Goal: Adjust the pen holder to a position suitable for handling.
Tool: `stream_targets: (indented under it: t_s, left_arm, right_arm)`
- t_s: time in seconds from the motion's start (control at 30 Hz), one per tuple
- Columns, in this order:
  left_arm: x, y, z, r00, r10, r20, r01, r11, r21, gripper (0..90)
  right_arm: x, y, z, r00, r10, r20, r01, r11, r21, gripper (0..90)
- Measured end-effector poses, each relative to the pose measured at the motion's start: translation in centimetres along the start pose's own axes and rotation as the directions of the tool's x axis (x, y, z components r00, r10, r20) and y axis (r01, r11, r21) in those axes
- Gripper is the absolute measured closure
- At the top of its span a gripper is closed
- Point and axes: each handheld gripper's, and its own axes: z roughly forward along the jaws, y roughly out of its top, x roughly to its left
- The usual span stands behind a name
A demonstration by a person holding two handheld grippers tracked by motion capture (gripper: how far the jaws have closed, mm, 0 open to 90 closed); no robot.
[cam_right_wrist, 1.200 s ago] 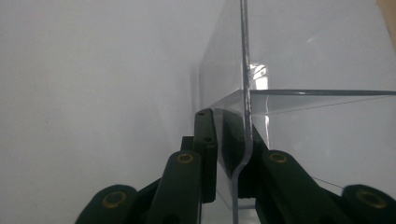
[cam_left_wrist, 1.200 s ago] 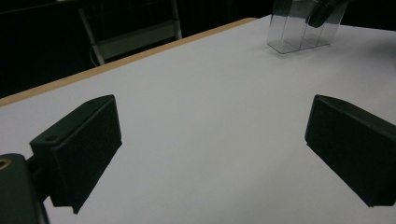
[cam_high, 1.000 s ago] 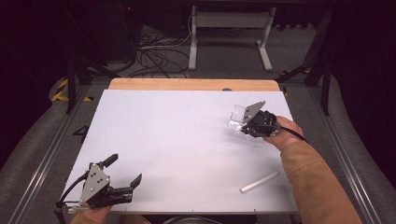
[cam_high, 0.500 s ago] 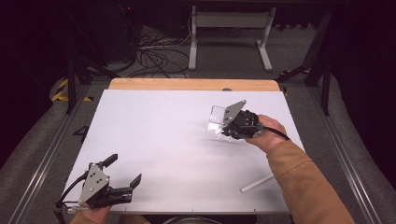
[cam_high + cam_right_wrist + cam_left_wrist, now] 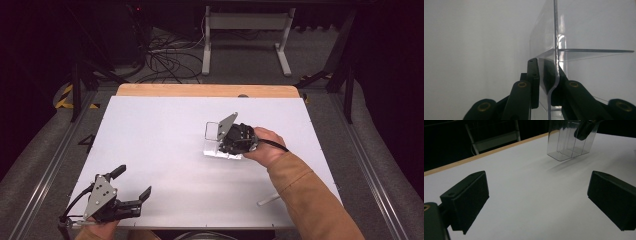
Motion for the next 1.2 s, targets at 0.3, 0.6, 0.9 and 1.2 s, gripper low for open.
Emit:
stream_targets:
  t_s: [0.3, 0.6, 0.9, 1.2]
  left_arm:
    - [0.0, 0.0, 0.0, 1.0, 0.001, 0.002, -0.001, 1.0, 0.001, 4.5]
    - [0.0, 0.0, 0.0, 1.0, 0.001, 0.003, -0.001, 1.0, 0.001, 4.5]
    - [0.0, 0.0, 0.1, 1.0, 0.005, 0.005, -0.005, 1.0, 0.003, 4.5]
    - [0.0, 0.0, 0.1, 1.0, 0.006, 0.005, -0.006, 1.0, 0.003, 4.5]
  right_arm:
    - [0.5, 1.2, 1.6, 0.9991, -0.01, -0.041, 0.011, 1.0, 0.024, 82.1]
    - [0.9, 2.1, 2.9, 0.9976, -0.023, -0.066, 0.026, 0.999, 0.035, 82.0]
    - [1.1, 2.4, 3.6, 0.9969, -0.031, -0.072, 0.035, 0.998, 0.051, 81.4]
    - [1.3, 2.6, 3.9, 0.9958, -0.047, -0.079, 0.051, 0.997, 0.052, 81.2]
